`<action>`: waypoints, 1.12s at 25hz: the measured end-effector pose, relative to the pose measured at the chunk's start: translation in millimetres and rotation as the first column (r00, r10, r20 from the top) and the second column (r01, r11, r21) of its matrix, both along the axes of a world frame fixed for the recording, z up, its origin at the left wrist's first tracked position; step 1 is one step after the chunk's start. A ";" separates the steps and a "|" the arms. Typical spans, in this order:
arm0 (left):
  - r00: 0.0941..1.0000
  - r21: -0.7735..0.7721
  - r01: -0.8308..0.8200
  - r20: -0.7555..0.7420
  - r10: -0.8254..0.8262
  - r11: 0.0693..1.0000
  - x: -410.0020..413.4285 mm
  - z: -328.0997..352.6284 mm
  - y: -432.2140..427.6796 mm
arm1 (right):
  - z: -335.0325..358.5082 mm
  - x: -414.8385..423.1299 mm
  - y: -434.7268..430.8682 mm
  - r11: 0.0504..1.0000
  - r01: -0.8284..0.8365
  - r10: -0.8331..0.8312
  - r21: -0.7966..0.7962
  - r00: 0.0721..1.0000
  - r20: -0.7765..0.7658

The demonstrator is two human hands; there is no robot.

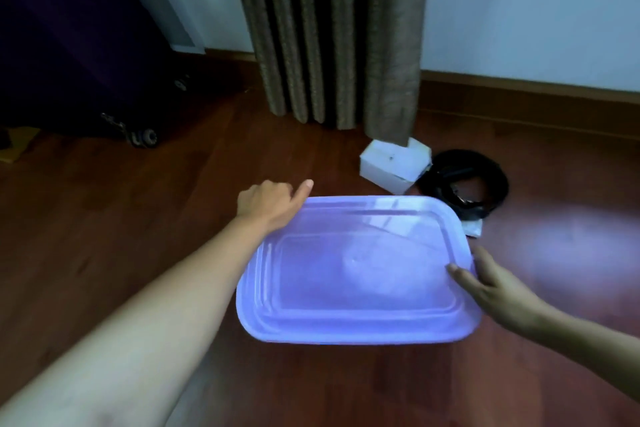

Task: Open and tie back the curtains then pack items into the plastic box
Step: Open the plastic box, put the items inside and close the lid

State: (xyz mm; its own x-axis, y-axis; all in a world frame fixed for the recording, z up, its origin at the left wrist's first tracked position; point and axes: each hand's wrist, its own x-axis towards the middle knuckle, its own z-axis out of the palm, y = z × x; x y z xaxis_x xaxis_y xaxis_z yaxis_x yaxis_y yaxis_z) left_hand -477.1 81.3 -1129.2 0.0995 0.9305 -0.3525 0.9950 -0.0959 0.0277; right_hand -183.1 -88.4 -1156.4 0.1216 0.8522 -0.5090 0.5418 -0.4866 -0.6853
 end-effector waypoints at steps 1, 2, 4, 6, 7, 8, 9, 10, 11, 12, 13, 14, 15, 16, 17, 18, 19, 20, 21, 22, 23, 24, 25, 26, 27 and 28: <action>0.997 0.005 0.079 -0.005 -0.079 0.997 21.4 -2.3 -3.5 | -0.5 18.1 -14.8 0.999 0.037 -0.037 -0.003 0.999 0.023; 0.989 0.019 0.151 -0.003 -0.151 0.988 39.6 -3.7 -6.2 | -0.8 33.1 -26.8 0.998 0.060 -0.060 0.002 0.997 0.048; 0.950 0.052 0.312 0.004 -0.313 0.949 77.9 -8.5 -12.8 | -4.2 65.0 -51.7 0.993 0.114 -0.116 0.024 0.991 0.068; 0.909 0.093 0.414 0.015 -0.417 0.906 118.0 -12.6 -21.6 | -7.7 95.0 -77.6 0.981 0.185 -0.189 0.061 0.979 0.075; 0.896 0.108 0.438 0.032 -0.443 0.892 135.1 -14.6 -27.1 | -9.0 107.4 -88.6 0.973 0.217 -0.224 0.073 0.970 0.091; 0.884 0.117 0.454 0.064 -0.463 0.883 149.9 -17.6 -33.4 | -9.2 117.3 -99.0 0.966 0.249 -0.256 0.072 0.961 0.109; 0.875 0.122 0.458 0.111 -0.471 0.880 162.1 -22.0 -39.4 | -10.3 125.4 -107.2 0.959 0.277 -0.283 0.066 0.952 0.120; 0.866 0.120 0.458 0.167 -0.472 0.881 171.9 -26.8 -44.9 | -10.9 130.9 -113.7 0.952 0.301 -0.306 0.059 0.944 0.119; 0.858 0.117 0.451 0.216 -0.466 0.885 179.5 -31.6 -49.0 | -12.0 134.4 -118.5 0.946 0.322 -0.325 0.045 0.939 0.112; 0.849 0.125 0.449 0.247 -0.467 0.884 184.4 -36.4 -51.3 | -13.6 136.5 -121.7 0.943 0.332 -0.334 0.034 0.937 0.107; 0.844 0.133 0.449 0.261 -0.468 0.884 187.1 -42.5 -51.7 | -15.9 137.4 -123.8 0.942 0.334 -0.335 0.028 0.936 0.105; 0.844 0.142 0.446 0.263 -0.468 0.884 186.8 -47.9 -51.1 | -18.8 136.6 -124.3 0.943 0.333 -0.334 0.024 0.937 0.105; 0.849 0.143 0.437 0.262 -0.460 0.888 185.1 -52.4 -50.0 | -22.4 134.8 -122.9 0.941 0.337 -0.338 0.025 0.936 0.100; 0.852 0.144 0.429 0.264 -0.453 0.892 182.3 -56.6 -47.8 | -25.2 132.0 -120.2 0.937 0.349 -0.350 0.026 0.932 0.093; 0.857 0.133 0.419 0.270 -0.440 0.898 179.2 -60.1 -46.5 | -28.2 129.1 -117.8 0.930 0.368 -0.369 0.028 0.925 0.088; 0.860 0.122 0.410 0.278 -0.427 0.904 176.5 -63.7 -45.8 | -31.0 126.2 -116.3 0.921 0.388 -0.388 0.027 0.917 0.096; 0.864 0.113 0.400 0.286 -0.415 0.910 174.3 -67.4 -45.5 | -34.0 123.2 -115.5 0.914 0.404 -0.404 0.023 0.908 0.108; 0.866 0.111 0.390 0.292 -0.405 0.914 172.6 -69.8 -45.9 | -36.1 120.4 -115.2 0.909 0.417 -0.415 0.011 0.902 0.116; 0.868 0.107 0.380 0.301 -0.394 0.919 172.6 -71.5 -46.2 | -38.0 118.5 -115.3 0.902 0.431 -0.428 0.000 0.896 0.116; 0.867 0.104 0.372 0.316 -0.385 0.923 172.6 -72.5 -45.6 | -39.1 116.3 -115.4 0.891 0.453 -0.451 -0.004 0.886 0.106; 0.866 0.093 0.364 0.333 -0.373 0.927 173.3 -72.9 -44.5 | -39.8 113.9 -115.3 0.874 0.485 -0.483 -0.001 0.871 0.089; 0.864 0.084 0.362 0.344 -0.368 0.928 174.1 -73.4 -43.1 | -39.9 111.1 -115.2 0.854 0.520 -0.519 0.006 0.852 0.074; 0.863 0.077 0.364 0.347 -0.367 0.928 175.1 -73.7 -42.2 | -40.9 108.8 -114.2 0.834 0.552 -0.552 0.016 0.831 0.066; 0.863 0.076 0.366 0.346 -0.369 0.928 175.8 -73.9 -41.4 | -42.5 106.9 -113.0 0.815 0.579 -0.580 0.028 0.812 0.064; 0.865 0.078 0.364 0.342 -0.368 0.928 176.8 -73.4 -40.8 | -44.4 105.3 -111.7 0.797 0.603 -0.604 0.041 0.794 0.062; 0.865 0.087 0.362 0.339 -0.370 0.928 177.6 -72.5 -40.6 | -46.1 104.2 -111.1 0.779 0.625 -0.627 0.054 0.777 0.055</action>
